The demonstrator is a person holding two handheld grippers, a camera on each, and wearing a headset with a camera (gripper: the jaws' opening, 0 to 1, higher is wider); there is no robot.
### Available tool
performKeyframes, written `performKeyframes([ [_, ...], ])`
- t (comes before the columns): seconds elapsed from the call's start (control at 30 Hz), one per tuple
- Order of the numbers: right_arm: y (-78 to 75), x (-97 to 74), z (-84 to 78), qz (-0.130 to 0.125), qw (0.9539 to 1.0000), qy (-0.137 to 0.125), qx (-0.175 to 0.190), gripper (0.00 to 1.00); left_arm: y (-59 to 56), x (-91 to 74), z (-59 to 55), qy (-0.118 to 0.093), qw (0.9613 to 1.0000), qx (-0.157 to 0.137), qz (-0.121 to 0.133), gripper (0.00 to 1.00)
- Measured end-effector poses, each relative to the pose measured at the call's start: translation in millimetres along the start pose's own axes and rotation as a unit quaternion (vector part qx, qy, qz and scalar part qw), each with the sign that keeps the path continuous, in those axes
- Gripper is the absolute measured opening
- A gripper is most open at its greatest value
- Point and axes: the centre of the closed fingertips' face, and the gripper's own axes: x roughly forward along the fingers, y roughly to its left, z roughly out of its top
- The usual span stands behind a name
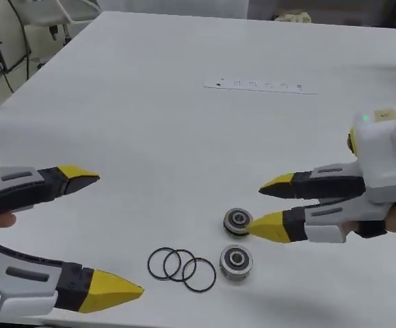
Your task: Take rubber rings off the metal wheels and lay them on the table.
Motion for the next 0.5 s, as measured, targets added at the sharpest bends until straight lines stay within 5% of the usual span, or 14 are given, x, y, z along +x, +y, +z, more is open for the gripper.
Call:
performKeyframes([
  [0.5,-7.9,-1.8,-23.1,-0.018,0.9994,0.006,0.031,0.4,-2.0,7.7,15.6,-0.009,0.9996,0.02,-0.017,0.92],
])
